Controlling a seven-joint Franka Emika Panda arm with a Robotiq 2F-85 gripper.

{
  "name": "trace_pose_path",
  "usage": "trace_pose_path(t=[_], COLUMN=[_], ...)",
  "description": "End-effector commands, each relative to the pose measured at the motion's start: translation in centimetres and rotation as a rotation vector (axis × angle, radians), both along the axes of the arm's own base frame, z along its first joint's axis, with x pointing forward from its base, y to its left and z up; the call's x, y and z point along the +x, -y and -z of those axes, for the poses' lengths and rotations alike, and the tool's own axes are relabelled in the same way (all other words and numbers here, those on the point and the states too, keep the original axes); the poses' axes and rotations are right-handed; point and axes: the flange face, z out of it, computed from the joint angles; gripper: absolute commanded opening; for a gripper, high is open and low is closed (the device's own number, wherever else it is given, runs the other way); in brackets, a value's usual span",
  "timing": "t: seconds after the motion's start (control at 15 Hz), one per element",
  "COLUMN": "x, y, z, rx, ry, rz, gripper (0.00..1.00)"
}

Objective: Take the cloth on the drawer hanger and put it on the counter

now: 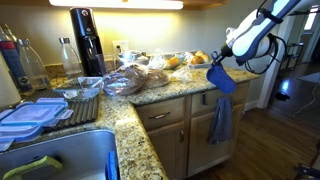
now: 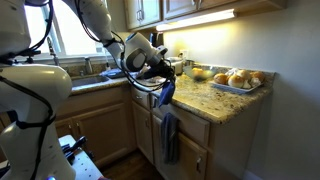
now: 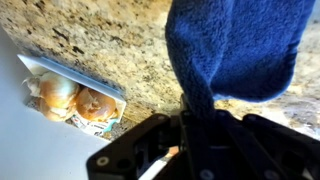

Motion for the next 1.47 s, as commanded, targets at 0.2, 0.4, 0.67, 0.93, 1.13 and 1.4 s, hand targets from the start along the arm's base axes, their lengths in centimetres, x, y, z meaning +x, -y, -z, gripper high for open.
trace_pose_path(t=[0.2,0.4,0.67,0.93,1.13,1.4], x=[2.8,3.9,5.3,6.7,7.6,8.6], y=[1.9,2.2,1.5,0.7,0.8,2.1], z=[-4.1,-4.8,-4.0,-1.5,0.0,1.7], rx=[0.0,0.009,0.018,0.057,0.092,0.124], ry=[0.009,0.011,-0.005,-0.041,-0.06,-0.082], rz=[-0.064,-0.076,-0.107,-0.133,-0.145,-0.139], gripper=[0.08,0.08,0.08,0.08,0.08,0.36])
